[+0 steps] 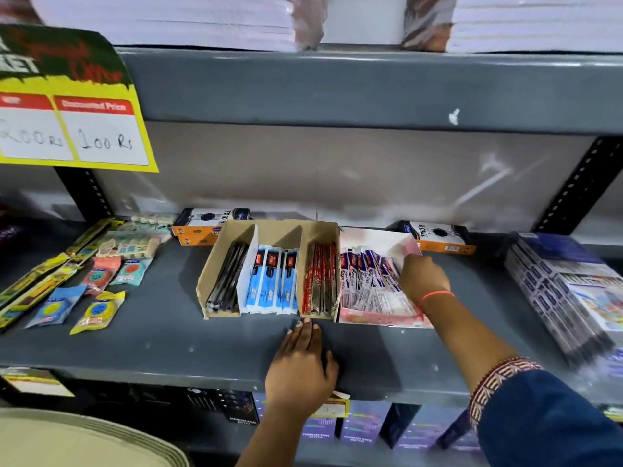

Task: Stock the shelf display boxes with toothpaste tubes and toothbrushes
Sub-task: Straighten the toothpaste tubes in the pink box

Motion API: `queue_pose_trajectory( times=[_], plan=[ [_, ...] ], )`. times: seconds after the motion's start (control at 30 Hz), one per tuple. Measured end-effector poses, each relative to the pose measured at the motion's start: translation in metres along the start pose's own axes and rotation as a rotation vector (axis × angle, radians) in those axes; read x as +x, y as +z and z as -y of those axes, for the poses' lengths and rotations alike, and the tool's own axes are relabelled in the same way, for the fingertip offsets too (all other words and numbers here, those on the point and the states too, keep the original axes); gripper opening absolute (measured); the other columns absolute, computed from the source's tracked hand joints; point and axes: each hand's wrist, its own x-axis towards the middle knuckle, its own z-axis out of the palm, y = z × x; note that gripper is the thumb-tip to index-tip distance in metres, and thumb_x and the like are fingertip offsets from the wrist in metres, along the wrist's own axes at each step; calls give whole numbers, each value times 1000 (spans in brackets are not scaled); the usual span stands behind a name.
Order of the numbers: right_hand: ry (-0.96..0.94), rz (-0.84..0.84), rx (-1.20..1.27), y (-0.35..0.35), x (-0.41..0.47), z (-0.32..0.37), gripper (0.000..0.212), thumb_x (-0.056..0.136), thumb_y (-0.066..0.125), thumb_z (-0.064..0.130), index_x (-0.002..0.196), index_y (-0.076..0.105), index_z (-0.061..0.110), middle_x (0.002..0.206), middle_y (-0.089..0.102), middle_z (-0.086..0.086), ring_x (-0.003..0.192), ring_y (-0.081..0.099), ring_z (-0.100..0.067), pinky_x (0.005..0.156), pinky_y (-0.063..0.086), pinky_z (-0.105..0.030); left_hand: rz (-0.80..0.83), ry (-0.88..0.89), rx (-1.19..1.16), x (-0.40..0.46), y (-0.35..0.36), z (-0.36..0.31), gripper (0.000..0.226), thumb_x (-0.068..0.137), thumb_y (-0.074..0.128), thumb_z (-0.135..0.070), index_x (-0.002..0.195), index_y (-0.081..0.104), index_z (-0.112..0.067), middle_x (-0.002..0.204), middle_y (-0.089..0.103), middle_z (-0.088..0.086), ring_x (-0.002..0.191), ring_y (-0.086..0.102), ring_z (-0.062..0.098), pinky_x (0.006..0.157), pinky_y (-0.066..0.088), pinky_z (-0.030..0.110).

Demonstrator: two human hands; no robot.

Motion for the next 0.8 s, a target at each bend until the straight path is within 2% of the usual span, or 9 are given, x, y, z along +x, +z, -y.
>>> queue_pose_trajectory(
  times=[0.13, 0.27, 0.47, 0.6, 0.67, 0.8],
  plan=[
    [-22, 43, -167, 8, -4, 0, 35, 94, 36, 2, 123, 56, 1, 126, 60, -18, 115, 61, -35, 92, 50, -41, 13, -1, -15, 0, 1, 1, 53, 72, 39, -35, 97, 73, -2, 99, 72, 12, 94, 67, 25, 82, 50, 39],
    [-28, 39, -200, 13, -2, 5, 37, 93, 38, 3, 128, 52, 4, 123, 62, -17, 115, 60, -35, 90, 51, -42, 14, 0, -12, 1, 2, 3, 54, 72, 39, -36, 97, 73, -3, 100, 72, 12, 94, 67, 25, 81, 51, 38],
    [7, 0, -76, 9, 1, 2, 35, 90, 37, 0, 119, 55, 2, 119, 63, -20, 111, 61, -38, 89, 51, -41, -3, 0, -12, 1, 2, 2, 54, 72, 39, -37, 97, 73, -4, 99, 72, 11, 94, 67, 24, 79, 52, 37],
    [-17, -87, -12, -4, 6, -4, 43, 84, 36, -5, 124, 48, 5, 110, 63, -23, 102, 61, -41, 82, 51, -41, -16, -4, -25, 0, 2, 1, 54, 71, 39, -37, 96, 74, -4, 97, 72, 10, 91, 68, 23, 77, 53, 34],
    [-1, -65, 56, -6, 9, -4, 42, 83, 36, -4, 122, 50, 3, 106, 62, -24, 97, 60, -41, 80, 49, -40, -32, -3, -28, 0, 1, 1, 54, 71, 39, -37, 96, 73, -3, 97, 72, 11, 91, 68, 24, 78, 52, 35],
    [58, 58, 137, -4, 2, -2, 29, 85, 39, -3, 108, 57, -8, 113, 64, -27, 103, 63, -41, 87, 51, -40, -53, -3, -13, 0, 3, 1, 54, 72, 39, -36, 96, 73, -3, 98, 72, 12, 92, 68, 25, 79, 52, 38]
  ],
)
